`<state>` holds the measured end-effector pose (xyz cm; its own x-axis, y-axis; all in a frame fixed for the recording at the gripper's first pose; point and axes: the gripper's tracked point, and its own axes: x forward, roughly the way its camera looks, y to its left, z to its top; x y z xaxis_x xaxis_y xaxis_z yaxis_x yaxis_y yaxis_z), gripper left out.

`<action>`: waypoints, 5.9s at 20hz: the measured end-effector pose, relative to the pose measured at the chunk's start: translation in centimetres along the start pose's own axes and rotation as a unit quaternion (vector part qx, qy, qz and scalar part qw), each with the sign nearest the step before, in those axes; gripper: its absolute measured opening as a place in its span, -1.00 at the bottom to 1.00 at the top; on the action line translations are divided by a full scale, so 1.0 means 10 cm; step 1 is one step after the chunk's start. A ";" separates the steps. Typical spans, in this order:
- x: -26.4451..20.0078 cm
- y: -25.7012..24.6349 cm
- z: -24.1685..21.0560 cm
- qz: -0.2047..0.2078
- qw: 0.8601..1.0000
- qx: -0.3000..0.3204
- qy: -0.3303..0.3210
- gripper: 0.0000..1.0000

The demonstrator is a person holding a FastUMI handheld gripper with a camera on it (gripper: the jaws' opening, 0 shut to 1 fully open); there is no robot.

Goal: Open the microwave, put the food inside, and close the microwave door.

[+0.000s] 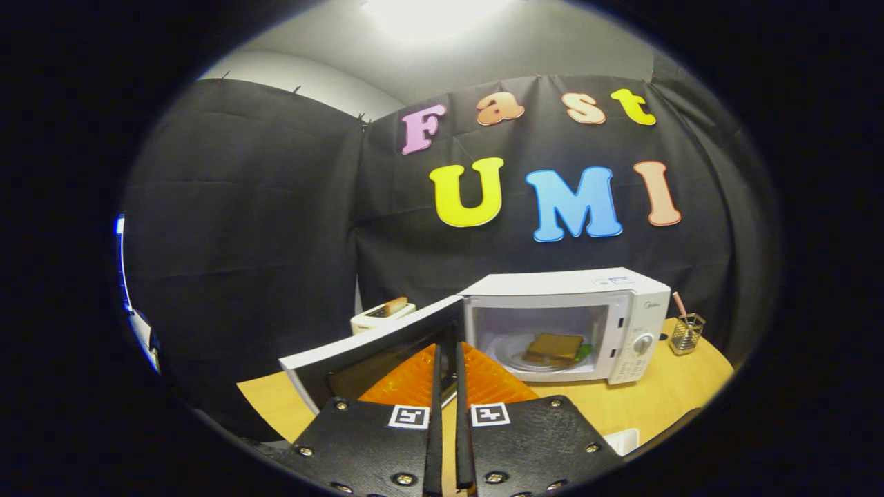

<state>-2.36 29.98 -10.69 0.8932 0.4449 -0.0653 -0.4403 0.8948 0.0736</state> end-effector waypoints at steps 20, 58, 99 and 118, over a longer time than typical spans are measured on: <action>0.43 1.67 -0.71 0.136 0.986 0.019 0.090 -0.98; 0.20 -2.08 -0.24 -0.208 0.978 0.019 0.002 -0.98; 0.38 -2.69 0.64 -0.194 0.981 0.013 -0.013 -0.02; -0.64 -2.70 1.70 -0.201 0.978 -0.032 -0.053 0.96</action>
<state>5.39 2.38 4.65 0.9982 0.0539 0.0282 -0.0539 0.9985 0.0014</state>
